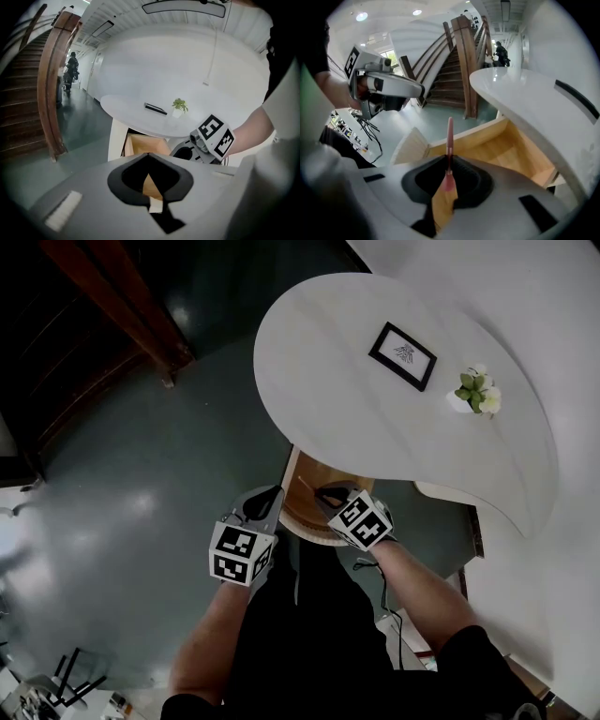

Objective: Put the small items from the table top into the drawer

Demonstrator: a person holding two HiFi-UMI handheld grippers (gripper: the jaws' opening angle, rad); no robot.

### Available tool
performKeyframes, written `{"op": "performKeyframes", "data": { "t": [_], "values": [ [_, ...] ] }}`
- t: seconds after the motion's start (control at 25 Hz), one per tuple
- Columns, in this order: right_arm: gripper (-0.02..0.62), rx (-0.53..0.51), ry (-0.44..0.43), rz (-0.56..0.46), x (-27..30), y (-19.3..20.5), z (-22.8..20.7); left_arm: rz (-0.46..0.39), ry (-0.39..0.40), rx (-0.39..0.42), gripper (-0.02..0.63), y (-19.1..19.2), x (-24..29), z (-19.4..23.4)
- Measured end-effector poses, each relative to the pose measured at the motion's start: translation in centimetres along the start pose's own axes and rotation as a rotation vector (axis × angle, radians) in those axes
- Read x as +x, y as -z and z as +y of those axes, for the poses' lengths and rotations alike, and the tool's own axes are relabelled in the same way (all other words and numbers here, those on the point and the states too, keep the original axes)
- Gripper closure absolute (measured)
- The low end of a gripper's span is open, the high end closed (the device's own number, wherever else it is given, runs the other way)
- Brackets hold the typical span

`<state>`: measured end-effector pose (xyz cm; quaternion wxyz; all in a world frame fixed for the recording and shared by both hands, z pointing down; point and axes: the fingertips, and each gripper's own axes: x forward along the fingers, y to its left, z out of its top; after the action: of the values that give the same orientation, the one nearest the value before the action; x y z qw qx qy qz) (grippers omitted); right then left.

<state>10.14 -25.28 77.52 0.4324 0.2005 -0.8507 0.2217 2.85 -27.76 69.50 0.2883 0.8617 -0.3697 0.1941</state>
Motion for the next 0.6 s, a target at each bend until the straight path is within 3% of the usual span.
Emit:
{"op": "performKeyframes", "data": {
  "t": [0.6],
  "values": [
    [0.543,-0.122,-0.050,0.285,7.2,6.0,-2.4,0.055,-0.039,-0.048,0.595,2.4,0.6,1.3]
  ]
}}
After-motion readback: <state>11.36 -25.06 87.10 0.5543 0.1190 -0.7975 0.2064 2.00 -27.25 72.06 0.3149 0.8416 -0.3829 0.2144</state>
